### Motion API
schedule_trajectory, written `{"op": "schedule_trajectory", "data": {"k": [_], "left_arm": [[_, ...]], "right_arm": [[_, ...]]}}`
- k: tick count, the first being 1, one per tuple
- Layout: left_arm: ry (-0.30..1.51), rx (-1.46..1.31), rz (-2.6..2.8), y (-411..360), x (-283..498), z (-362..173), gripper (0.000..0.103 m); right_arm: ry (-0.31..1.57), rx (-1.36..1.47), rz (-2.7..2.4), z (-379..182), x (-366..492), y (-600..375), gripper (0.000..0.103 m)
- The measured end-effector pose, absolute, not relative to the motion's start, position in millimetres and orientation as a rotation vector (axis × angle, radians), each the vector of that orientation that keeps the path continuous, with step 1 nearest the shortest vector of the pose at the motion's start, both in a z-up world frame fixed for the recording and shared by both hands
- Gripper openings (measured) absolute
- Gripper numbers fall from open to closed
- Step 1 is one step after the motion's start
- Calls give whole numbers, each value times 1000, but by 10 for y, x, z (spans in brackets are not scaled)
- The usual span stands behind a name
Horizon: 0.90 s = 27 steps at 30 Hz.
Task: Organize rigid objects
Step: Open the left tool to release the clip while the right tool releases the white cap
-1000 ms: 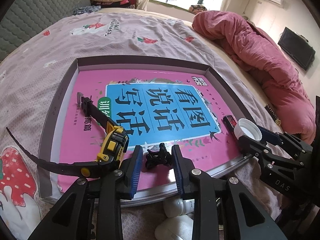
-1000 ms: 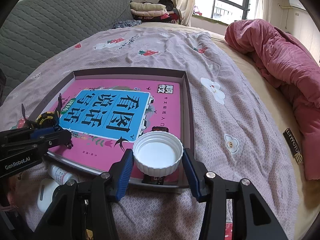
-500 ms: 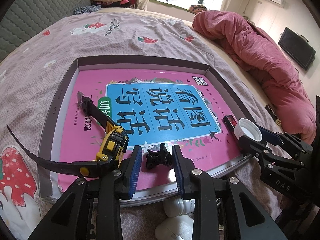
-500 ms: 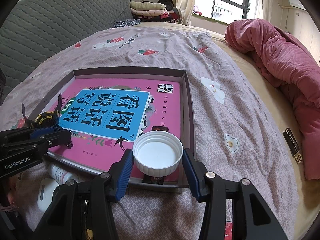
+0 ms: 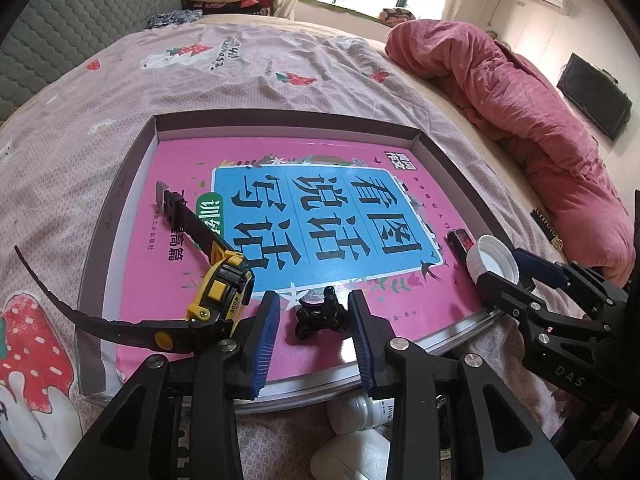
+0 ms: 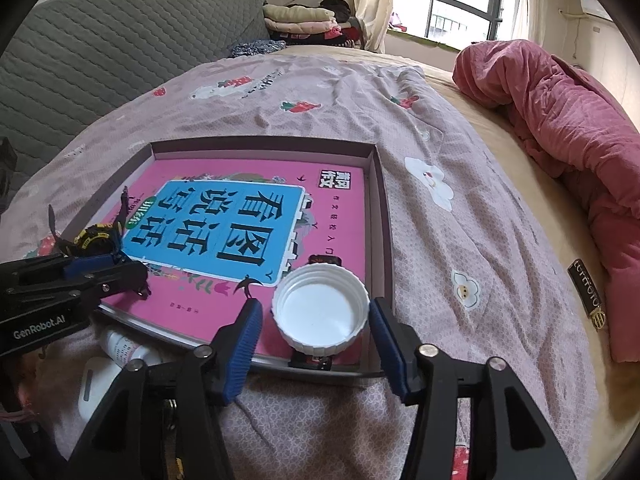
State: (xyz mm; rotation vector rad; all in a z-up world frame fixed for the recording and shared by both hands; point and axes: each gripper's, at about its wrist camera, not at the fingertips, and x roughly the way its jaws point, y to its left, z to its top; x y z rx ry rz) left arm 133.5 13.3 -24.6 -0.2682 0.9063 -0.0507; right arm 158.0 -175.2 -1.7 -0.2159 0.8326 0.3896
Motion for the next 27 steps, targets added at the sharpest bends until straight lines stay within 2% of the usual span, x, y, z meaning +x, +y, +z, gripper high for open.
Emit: {"op": "schedule_trajectory", "data": {"k": [8, 15, 20, 27], "left_arm": [[910, -244, -57, 73, 1328, -237, 46], [905, -234, -57, 59, 1294, -212, 48], [899, -227, -50, 61, 1265, -194, 58], [884, -229, -79, 40, 1208, -145, 62]], "right_arm": [[797, -187, 386, 88, 1547, -1808, 58], [776, -167, 383, 157, 1541, -1862, 58], [767, -167, 391, 173, 1514, -1864, 58], [742, -158, 392, 218, 1469, -1902, 58]]}}
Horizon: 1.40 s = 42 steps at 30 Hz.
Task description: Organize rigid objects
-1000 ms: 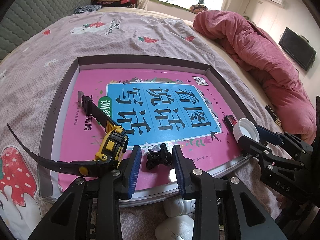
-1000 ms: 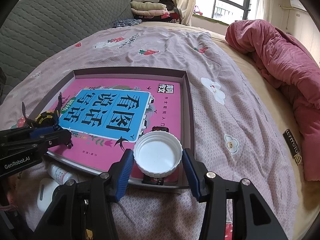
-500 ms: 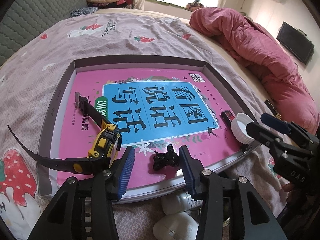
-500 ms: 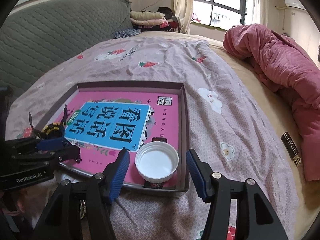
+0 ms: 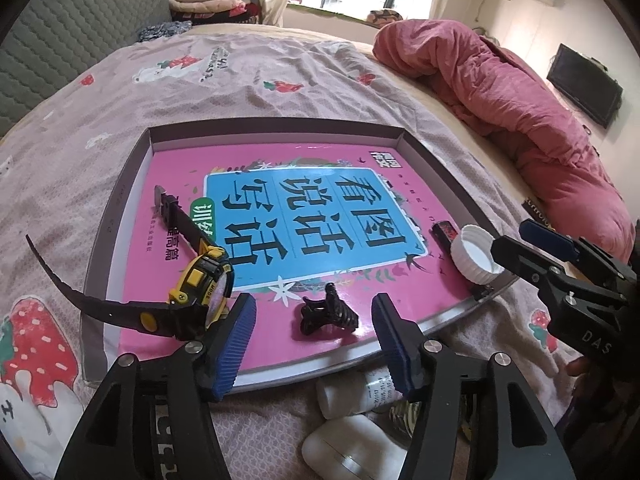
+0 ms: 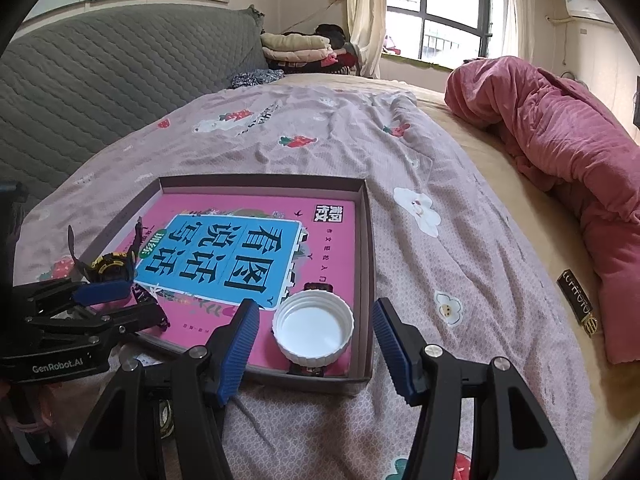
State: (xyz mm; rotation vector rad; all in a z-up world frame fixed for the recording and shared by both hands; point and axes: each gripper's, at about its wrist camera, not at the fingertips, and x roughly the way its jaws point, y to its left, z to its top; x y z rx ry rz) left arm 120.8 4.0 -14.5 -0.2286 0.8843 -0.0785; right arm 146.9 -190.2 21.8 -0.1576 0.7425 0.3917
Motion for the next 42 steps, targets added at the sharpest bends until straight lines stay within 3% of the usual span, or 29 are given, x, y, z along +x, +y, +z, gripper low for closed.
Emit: {"op": "schedule_trajectory", "data": {"k": [21, 28, 42], "left_arm": [[783, -231, -118, 34, 860, 199, 63], [758, -258, -98, 116, 780, 276, 72], [743, -217, -91, 54, 581, 377, 74]], "right_arm": [[748, -110, 348, 202, 1413, -2037, 60], [741, -98, 339, 239, 1364, -2089, 60], [705, -81, 360, 382, 1163, -2133, 60]]}}
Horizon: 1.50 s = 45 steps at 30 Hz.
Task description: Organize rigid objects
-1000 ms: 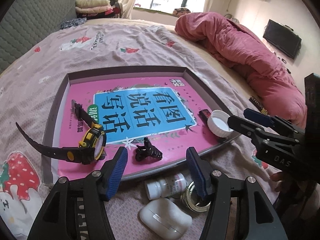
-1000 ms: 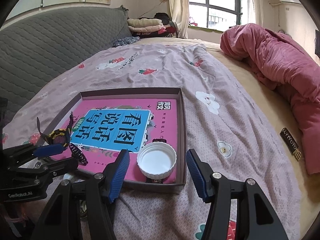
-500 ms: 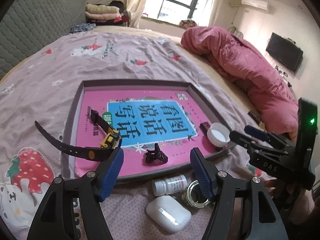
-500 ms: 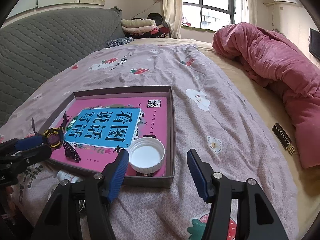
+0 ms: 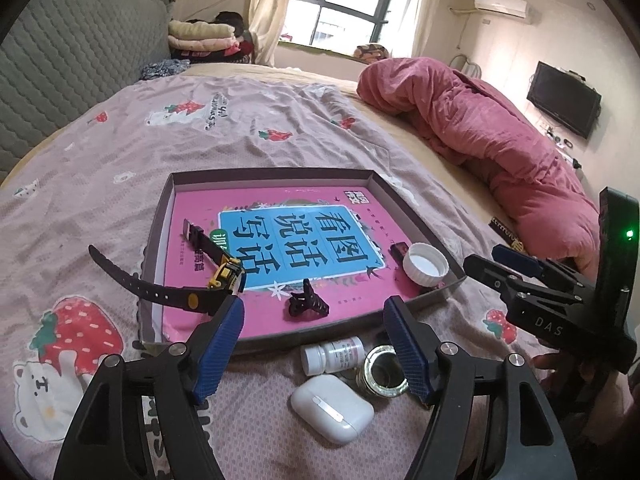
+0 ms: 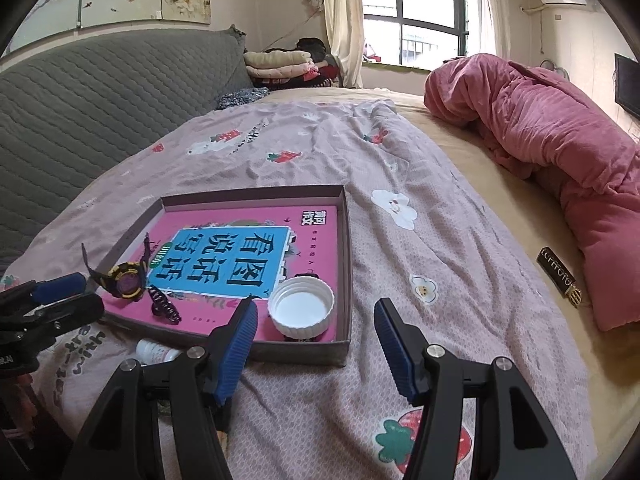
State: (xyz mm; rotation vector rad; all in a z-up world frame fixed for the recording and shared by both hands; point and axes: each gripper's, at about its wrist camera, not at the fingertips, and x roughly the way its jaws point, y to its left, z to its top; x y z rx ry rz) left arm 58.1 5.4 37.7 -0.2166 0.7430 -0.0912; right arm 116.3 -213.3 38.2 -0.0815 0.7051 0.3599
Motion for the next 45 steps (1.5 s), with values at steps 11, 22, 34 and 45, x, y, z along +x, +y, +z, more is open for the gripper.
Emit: {"op": "schedule_trajectory", "data": {"k": [11, 22, 34, 45], "left_arm": [[765, -240, -87, 78, 465, 378, 74], [775, -229, -79, 85, 351, 382, 74], [823, -223, -103, 27, 294, 313, 74], [861, -194, -111, -65, 261, 252, 74]], "right_arm": [[698, -86, 371, 442, 1012, -2126, 60], [687, -103, 394, 489, 875, -2085, 60], [699, -126, 420, 491, 761, -2027, 60], [741, -157, 443, 415, 670, -1969, 60]]}}
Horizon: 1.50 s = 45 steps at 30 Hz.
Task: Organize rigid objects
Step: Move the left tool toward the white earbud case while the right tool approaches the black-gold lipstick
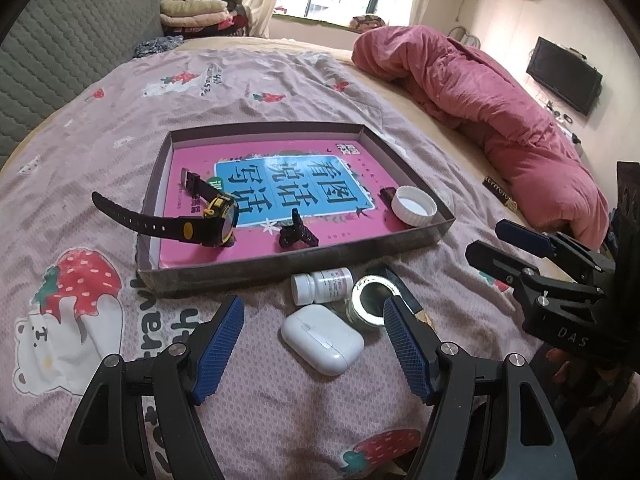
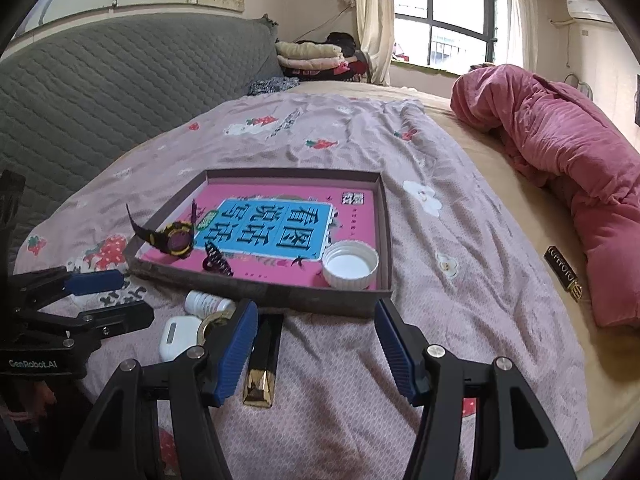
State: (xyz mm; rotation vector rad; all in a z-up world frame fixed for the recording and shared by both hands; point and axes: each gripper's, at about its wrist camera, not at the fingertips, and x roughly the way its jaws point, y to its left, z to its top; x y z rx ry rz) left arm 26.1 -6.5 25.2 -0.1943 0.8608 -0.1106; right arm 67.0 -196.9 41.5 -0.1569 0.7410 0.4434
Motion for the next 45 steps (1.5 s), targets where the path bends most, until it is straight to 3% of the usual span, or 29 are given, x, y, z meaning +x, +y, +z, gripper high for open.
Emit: {"op": "schedule_trajectory", "data": {"k": [45], "left_arm": [[1043, -182, -36, -285, 577, -281, 74]], "right_arm": [[911, -336, 474, -114, 546, -1579, 60]]}}
